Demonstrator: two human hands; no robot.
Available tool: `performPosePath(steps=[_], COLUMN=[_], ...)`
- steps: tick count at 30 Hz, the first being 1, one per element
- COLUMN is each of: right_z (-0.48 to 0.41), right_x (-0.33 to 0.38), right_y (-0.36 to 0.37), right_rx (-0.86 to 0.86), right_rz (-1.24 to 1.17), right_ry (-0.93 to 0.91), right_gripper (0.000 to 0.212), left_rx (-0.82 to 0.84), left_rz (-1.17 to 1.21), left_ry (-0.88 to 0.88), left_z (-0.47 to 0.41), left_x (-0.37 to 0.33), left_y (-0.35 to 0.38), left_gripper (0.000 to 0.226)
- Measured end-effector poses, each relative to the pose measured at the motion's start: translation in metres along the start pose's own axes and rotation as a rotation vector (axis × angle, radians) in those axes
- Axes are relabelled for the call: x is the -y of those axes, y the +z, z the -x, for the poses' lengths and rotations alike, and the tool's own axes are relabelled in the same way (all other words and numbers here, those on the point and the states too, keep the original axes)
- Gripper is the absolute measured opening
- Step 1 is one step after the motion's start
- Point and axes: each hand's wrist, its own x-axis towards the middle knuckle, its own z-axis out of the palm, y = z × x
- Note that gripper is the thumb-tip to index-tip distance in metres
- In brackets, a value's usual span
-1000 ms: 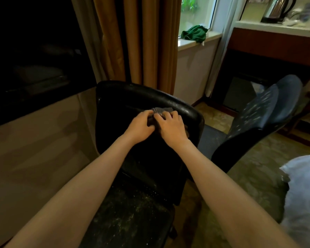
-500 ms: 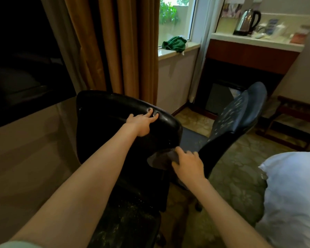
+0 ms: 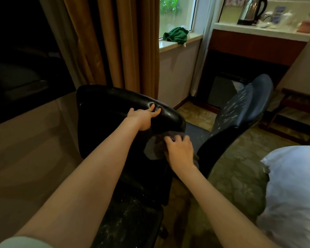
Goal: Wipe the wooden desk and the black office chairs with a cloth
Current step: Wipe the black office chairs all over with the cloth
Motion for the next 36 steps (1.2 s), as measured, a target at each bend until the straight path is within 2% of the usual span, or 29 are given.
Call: performPosePath(steps=[1, 3, 5, 7, 8, 10, 11, 13, 14, 17, 19, 21, 23, 26, 28, 30, 33, 34, 36], right_z=[0.006, 0.011, 0.006, -0.005, -0.008, -0.005, -0.003, 0.0, -0.001, -0.016, -0.04, -0.059, -0.067, -0.06, -0.047, -0.044, -0.053, -0.055, -0.058], right_x=[-0.007, -0.016, -0.01, 0.003, 0.007, 0.006, 0.001, -0.01, -0.011, 0.012, 0.029, 0.042, 0.053, 0.048, 0.04, 0.038, 0.053, 0.056, 0.058], right_y=[-0.001, -0.003, -0.009, -0.007, -0.003, 0.0, 0.002, 0.001, -0.001, -0.009, -0.007, -0.007, -0.016, -0.025, -0.034, -0.033, -0.015, -0.01, -0.004], right_rx=[0.045, 0.053, -0.054, -0.152, -0.139, -0.008, 0.075, 0.129, 0.082, -0.223, -0.327, -0.241, -0.021, 0.284, 0.406, 0.292, -0.089, -0.129, -0.082], right_rz=[-0.023, -0.075, -0.024, -0.003, 0.011, 0.041, 0.021, -0.045, -0.069, -0.051, -0.044, 0.078, 0.168, 0.086, 0.034, 0.032, 0.058, 0.092, 0.189], right_ry=[0.054, 0.036, -0.09, -0.138, -0.143, -0.121, -0.113, -0.118, -0.146, -0.329, -0.393, -0.395, -0.324, -0.161, -0.132, -0.179, -0.285, -0.245, -0.219], right_gripper=[0.029, 0.027, 0.027, 0.032, 0.036, 0.039, 0.036, 0.03, 0.03, 0.034, 0.036, 0.038, 0.038, 0.027, 0.021, 0.022, 0.027, 0.028, 0.031], left_rx=[0.006, 0.005, -0.015, -0.026, -0.031, -0.043, -0.047, -0.039, -0.032, -0.076, -0.112, -0.099, -0.046, 0.01, 0.004, -0.019, -0.051, -0.056, -0.063], left_rz=[-0.008, 0.001, 0.02, 0.042, 0.054, 0.077, 0.099, 0.192, 0.285, 0.628, 0.729, 0.758, 0.717, 0.628, 0.626, 0.652, 0.708, 0.717, 0.718], left_ry=[-0.002, -0.01, -0.027, -0.024, -0.02, -0.018, -0.005, 0.03, 0.05, 0.104, 0.098, 0.059, 0.001, -0.016, -0.026, -0.045, -0.032, -0.028, -0.033], left_z=[0.0, 0.002, 0.004, 0.005, 0.005, 0.004, 0.003, 0.001, 0.0, -0.004, -0.011, -0.016, -0.02, -0.021, -0.017, -0.013, -0.012, -0.012, -0.015], left_x=[-0.002, 0.001, 0.007, 0.009, 0.007, 0.004, 0.005, 0.011, 0.017, 0.035, 0.045, 0.053, 0.059, 0.057, 0.056, 0.061, 0.062, 0.061, 0.057], left_y=[-0.001, -0.001, -0.001, 0.001, 0.003, 0.005, 0.005, 0.009, 0.012, 0.02, 0.017, 0.01, 0.008, 0.012, 0.012, 0.012, 0.017, 0.02, 0.023], left_gripper=[0.085, 0.084, 0.086, 0.087, 0.087, 0.088, 0.089, 0.091, 0.091, 0.085, 0.078, 0.076, 0.076, 0.076, 0.077, 0.076, 0.076, 0.076, 0.077])
